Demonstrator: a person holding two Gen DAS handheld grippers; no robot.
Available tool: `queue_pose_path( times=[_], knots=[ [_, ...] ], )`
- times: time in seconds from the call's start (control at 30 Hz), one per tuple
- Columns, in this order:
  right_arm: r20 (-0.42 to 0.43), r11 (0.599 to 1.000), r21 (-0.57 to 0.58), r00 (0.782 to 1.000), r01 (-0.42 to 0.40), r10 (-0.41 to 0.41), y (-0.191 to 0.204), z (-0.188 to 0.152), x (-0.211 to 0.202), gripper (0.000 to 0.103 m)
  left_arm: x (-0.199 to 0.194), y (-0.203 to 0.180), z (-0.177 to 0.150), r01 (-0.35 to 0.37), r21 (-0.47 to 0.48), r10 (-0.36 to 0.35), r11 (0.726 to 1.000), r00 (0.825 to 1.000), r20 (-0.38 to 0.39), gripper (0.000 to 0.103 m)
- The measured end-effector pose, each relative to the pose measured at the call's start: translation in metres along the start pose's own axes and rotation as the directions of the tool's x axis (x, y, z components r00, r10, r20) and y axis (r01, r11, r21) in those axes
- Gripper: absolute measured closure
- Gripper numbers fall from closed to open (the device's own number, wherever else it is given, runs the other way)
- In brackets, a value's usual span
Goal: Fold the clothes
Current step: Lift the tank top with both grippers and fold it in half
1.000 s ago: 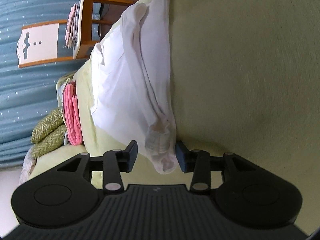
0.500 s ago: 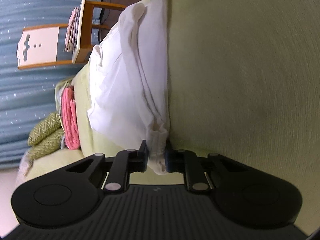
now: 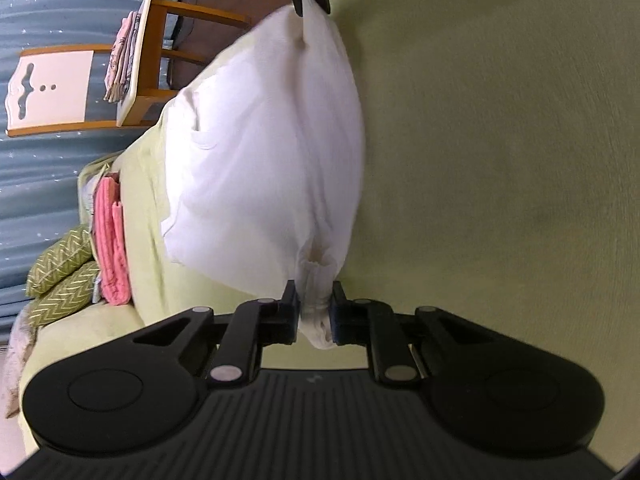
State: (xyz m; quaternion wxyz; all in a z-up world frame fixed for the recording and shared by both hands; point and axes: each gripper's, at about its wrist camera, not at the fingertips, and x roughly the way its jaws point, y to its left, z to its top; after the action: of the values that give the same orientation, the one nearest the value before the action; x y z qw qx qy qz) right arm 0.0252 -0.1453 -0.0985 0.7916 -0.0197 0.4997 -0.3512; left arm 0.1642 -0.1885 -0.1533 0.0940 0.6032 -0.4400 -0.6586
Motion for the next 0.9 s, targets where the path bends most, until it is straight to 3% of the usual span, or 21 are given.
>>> queue_pose_path(
  times=[0.1,0.2,0.33,0.43,0.53,0.63,0.77,0.83,0.9],
  knots=[
    [0.04,0.976,0.19,0.994,-0.109,0.103,-0.064,0.009,-0.014,0.101,-0.001,0.044,-0.004,0.042,-0.026,-0.041,0.999,0.999,0.02,0.087],
    [0.045,0.913,0.369,0.984,-0.175,0.171,-0.134,0.01,-0.004,0.101,0.018,0.095,-0.008,0.08,-0.073,-0.078,0.994,0.996,0.036,0.085],
    [0.02,0.835,0.522,0.981,-0.175,0.193,-0.219,0.0,0.037,0.101,0.066,0.161,-0.01,0.144,-0.152,-0.136,0.978,0.989,0.064,0.082],
    [-0.004,0.789,0.591,0.978,-0.166,0.209,-0.261,-0.011,0.08,0.1,0.119,0.204,-0.013,0.234,-0.236,-0.22,0.943,0.972,0.081,0.082],
    [-0.013,0.753,0.633,0.97,-0.18,0.243,-0.281,-0.024,0.113,0.1,0.15,0.234,-0.022,0.327,-0.375,-0.309,0.867,0.945,0.11,0.077],
    [-0.002,0.734,0.648,0.963,-0.205,0.27,-0.284,-0.027,0.125,0.093,0.181,0.264,-0.032,0.409,-0.502,-0.388,0.762,0.909,0.152,0.076],
    [0.016,0.693,0.689,0.961,-0.212,0.277,-0.274,-0.038,0.119,0.088,0.168,0.272,-0.065,0.47,-0.664,-0.453,0.582,0.865,0.215,0.077],
    [0.023,0.675,0.707,0.961,-0.212,0.277,-0.275,-0.041,0.121,0.087,0.162,0.269,-0.075,0.491,-0.704,-0.484,0.514,0.843,0.235,0.077],
    [0.022,0.67,0.713,0.962,-0.207,0.273,-0.276,-0.042,0.121,0.087,0.16,0.267,-0.081,0.502,-0.725,-0.501,0.471,0.829,0.249,0.077]
  ],
)
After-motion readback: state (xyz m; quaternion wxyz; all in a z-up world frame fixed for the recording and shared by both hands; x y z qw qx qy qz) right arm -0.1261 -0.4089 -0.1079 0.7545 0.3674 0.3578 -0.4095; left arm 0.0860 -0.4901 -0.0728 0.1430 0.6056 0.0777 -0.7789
